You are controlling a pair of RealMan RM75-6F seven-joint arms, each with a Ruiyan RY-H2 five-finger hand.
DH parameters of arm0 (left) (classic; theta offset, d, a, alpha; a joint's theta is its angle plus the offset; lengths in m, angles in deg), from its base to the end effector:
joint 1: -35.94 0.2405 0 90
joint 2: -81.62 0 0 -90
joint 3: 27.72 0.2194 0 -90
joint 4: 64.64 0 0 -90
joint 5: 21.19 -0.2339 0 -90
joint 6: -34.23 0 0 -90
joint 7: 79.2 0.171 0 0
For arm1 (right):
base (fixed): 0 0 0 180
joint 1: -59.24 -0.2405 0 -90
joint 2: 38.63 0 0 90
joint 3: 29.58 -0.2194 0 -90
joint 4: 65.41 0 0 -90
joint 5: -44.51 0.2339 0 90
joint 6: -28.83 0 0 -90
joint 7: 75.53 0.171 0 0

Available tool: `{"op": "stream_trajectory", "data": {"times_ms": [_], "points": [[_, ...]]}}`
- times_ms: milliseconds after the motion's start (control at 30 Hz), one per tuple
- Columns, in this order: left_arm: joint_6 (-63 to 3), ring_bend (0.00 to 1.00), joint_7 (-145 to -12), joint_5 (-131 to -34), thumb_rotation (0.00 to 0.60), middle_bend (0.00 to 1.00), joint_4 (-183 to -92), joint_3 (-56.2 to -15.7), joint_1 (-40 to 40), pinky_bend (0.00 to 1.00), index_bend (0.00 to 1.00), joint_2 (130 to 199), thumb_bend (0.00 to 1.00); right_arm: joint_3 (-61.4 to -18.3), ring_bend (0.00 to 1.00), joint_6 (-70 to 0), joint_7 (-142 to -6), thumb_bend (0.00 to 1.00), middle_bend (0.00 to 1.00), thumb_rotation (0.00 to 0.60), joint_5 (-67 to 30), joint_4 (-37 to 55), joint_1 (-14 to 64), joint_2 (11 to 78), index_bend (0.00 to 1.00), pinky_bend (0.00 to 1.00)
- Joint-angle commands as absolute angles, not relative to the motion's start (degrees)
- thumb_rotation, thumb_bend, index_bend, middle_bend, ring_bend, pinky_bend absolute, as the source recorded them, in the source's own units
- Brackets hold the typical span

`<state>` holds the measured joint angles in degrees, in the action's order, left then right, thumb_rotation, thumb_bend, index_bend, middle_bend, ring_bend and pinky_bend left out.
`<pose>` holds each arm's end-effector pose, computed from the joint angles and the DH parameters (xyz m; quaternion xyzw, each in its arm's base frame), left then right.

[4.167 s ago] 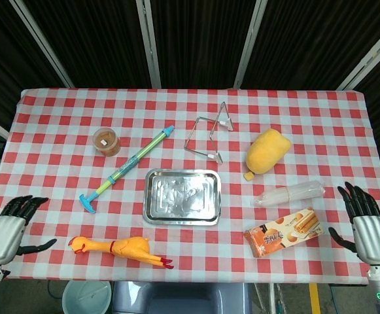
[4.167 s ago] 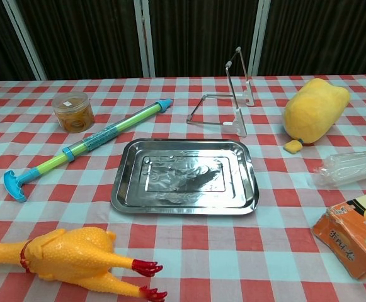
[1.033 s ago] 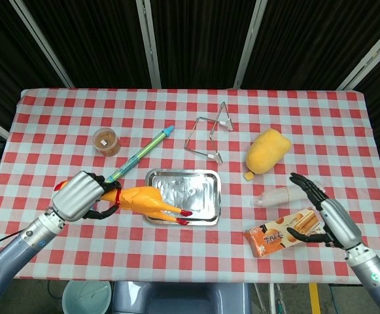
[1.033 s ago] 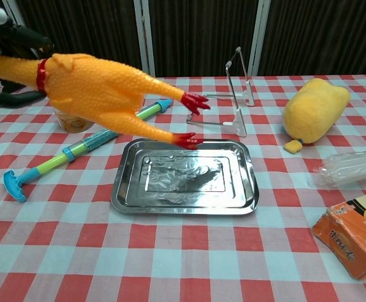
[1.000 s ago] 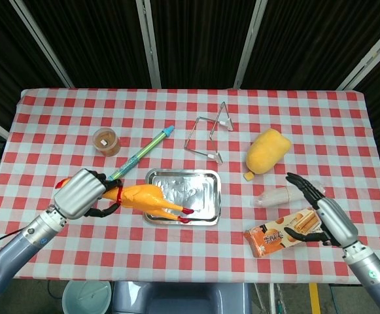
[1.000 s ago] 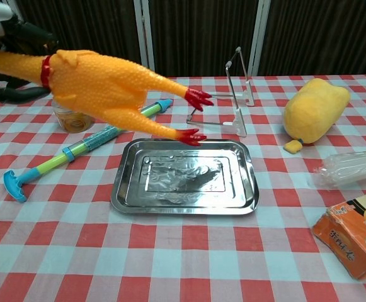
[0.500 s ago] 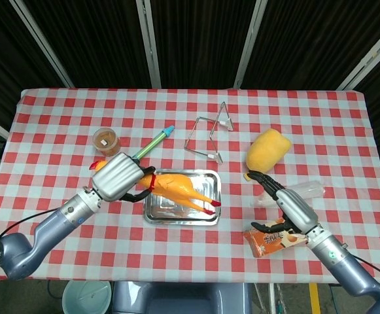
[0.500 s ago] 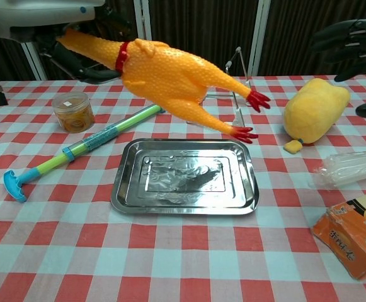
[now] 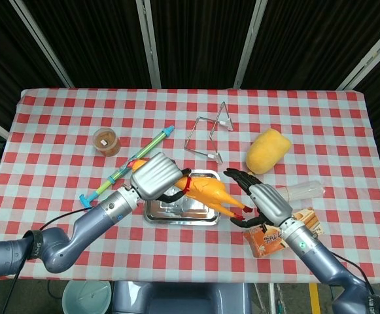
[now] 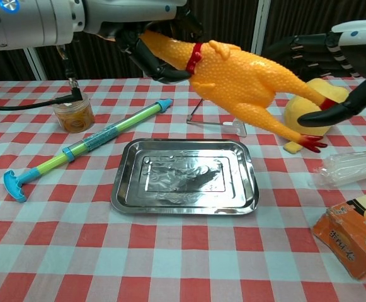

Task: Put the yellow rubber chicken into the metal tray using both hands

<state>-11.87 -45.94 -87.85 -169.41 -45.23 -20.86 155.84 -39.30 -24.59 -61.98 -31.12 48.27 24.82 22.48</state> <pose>0.0410 0.3285 -0.0029 -0.8412 -0.1557 -0.4079 0.3191 -0.0961 -0.2905 0.0389 0.6647 -0.5333 0.4585 0.2521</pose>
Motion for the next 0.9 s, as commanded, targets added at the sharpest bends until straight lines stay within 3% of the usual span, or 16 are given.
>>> {"op": "stream_trajectory", "data": {"times_ms": [33, 400, 900], "points": [[-12.67, 0.65, -42.06, -84.82, 0.600, 0.75, -169.52, -45.33, -23.15, 0.78, 0.66, 157.44, 0.74, -40.27, 0.01, -23.71, -64.92, 0.27, 0.05, 0.600, -28.23, 48.81, 23.37, 23.70, 0.00, 0.10], [-19.86, 0.65, -26.86, -75.20, 0.600, 0.75, -169.73, -43.14, -29.23, 0.78, 0.66, 163.23, 0.74, -41.62, 0.01, -22.09, -72.36, 0.27, 0.05, 0.600, -18.27, 49.54, 20.17, 24.40, 0.00, 0.10], [-23.13, 0.65, -24.55, -72.44, 0.600, 0.75, -171.88, -41.24, -32.00, 0.78, 0.66, 164.13, 0.73, -41.96, 0.05, -21.74, -77.18, 0.27, 0.07, 0.600, -11.32, 47.12, 17.35, 26.38, 0.00, 0.10]]}}
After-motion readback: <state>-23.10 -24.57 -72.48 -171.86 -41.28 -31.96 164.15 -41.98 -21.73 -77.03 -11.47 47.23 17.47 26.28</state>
